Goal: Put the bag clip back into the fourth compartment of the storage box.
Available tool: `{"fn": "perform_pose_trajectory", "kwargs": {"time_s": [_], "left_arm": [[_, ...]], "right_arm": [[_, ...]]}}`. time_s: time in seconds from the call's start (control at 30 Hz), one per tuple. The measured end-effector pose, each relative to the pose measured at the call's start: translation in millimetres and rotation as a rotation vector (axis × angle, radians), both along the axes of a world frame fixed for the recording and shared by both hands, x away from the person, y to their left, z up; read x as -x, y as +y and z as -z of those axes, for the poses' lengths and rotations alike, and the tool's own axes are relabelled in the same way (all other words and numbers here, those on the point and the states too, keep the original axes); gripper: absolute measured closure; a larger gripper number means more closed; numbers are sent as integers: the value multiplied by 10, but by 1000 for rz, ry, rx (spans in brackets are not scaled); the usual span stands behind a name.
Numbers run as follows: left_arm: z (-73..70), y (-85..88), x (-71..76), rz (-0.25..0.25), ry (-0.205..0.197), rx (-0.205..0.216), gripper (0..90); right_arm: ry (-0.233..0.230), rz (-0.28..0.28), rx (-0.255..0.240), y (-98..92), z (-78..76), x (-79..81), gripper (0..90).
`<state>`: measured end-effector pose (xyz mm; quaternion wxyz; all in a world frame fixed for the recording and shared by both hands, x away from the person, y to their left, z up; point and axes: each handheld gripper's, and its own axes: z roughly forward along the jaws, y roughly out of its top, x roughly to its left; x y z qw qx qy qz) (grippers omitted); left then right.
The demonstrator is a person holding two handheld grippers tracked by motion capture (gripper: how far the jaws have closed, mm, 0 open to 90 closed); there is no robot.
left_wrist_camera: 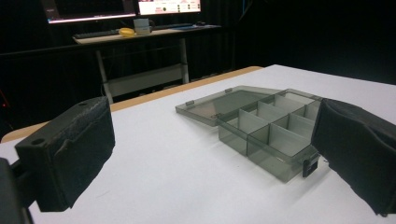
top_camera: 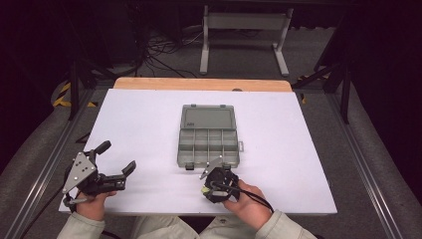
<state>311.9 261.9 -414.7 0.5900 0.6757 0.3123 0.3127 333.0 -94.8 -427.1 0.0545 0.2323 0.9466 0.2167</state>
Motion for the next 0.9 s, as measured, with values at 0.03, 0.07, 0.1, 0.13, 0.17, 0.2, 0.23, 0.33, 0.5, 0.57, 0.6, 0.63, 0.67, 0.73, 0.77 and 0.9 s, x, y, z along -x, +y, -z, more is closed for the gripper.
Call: {"fn": "perform_pose_trajectory", "kwargs": {"time_s": [0.03, 0.07, 0.1, 0.13, 0.17, 0.2, 0.23, 0.33, 0.5, 0.57, 0.6, 0.63, 0.67, 0.73, 0.77, 0.9], "left_arm": [[0, 0, 0, 0, 0, 0, 2], [0, -1, 0, 0, 0, 0, 2], [0, -1, 0, 0, 1, -1, 3], [-1, 0, 1, 0, 1, -2, 2], [-3, 3, 3, 0, 0, -3, 3], [-4, 4, 4, -3, -2, -2, 2], [-3, 5, 3, -4, -3, 1, 3], [-3, 2, 4, -3, -2, -1, 2], [-3, 2, 4, -3, -2, -1, 3], [-5, 5, 6, -3, 0, -4, 2], [-5, 3, 6, -4, -1, -3, 2], [-5, 3, 6, -4, -2, -4, 2], [-5, 2, 6, -4, -1, -4, 2], [-5, 3, 6, -3, 0, -4, 3], [-4, 4, 4, -2, -1, -3, 2], [-3, 1, 3, -2, 0, -3, 2]], "right_arm": [[0, 0, 0, 0, 0, 0, 667], [6, 4, 1, 2, 0, 5, 678], [5, 3, 1, 5, 2, 4, 693], [6, 2, 1, 5, 4, 5, 710], [10, 3, 0, 5, 7, 5, 722], [14, 3, 2, 6, 12, 1, 734], [16, 6, 3, 8, 16, 2, 751], [14, 9, 5, 10, 22, 1, 772], [16, 10, 11, 5, 18, -3, 778], [14, 10, 13, 4, 17, -2, 778], [13, 10, 12, 3, 13, 1, 779], [13, 12, 9, 4, 11, 3, 779], [9, 14, 5, 4, 5, 3, 779], [3, 15, 0, -6, -22, 1, 779], [3, 11, -5, -13, -34, -2, 779], [-4, 12, -24, -46, -92, -15, 779]]}}
